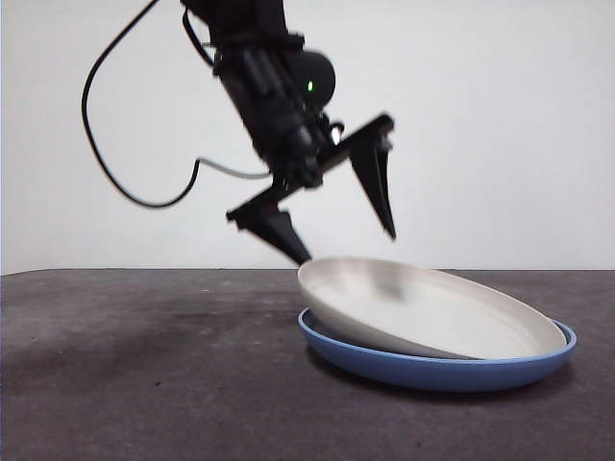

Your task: Pick up the white plate, put it on the blue plate, put it on desk

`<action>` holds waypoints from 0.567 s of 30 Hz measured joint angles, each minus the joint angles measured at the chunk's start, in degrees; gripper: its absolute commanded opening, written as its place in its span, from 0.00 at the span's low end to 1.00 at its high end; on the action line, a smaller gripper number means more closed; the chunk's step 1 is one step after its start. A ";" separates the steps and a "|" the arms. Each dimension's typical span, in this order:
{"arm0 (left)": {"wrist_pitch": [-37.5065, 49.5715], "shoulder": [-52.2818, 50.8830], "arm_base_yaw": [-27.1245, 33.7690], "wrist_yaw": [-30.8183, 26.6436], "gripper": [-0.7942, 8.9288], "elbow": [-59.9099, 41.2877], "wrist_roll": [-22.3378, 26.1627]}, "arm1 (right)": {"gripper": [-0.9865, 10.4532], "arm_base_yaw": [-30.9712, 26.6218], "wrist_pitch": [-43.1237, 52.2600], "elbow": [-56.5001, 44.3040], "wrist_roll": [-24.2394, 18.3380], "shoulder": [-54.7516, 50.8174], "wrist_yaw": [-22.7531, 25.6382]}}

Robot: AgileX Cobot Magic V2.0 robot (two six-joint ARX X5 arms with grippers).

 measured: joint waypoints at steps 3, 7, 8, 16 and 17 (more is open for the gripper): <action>-2.93 0.00 0.00 0.02 0.56 4.59 1.44 | 0.68 0.00 0.00 0.00 0.00 0.00 -0.02; -8.96 0.00 0.00 0.02 0.71 9.53 3.93 | 0.68 0.00 0.00 0.00 0.00 0.00 -0.02; -10.69 0.00 0.00 0.02 0.73 10.62 4.63 | 0.68 0.00 0.00 0.00 0.00 0.00 -0.02; -22.36 -0.04 0.00 -0.02 0.76 16.76 8.63 | 0.68 0.00 0.07 0.00 0.00 0.00 0.00; -22.60 -0.24 0.00 -0.02 0.76 16.81 9.11 | 0.68 0.00 0.07 0.00 0.00 0.00 0.02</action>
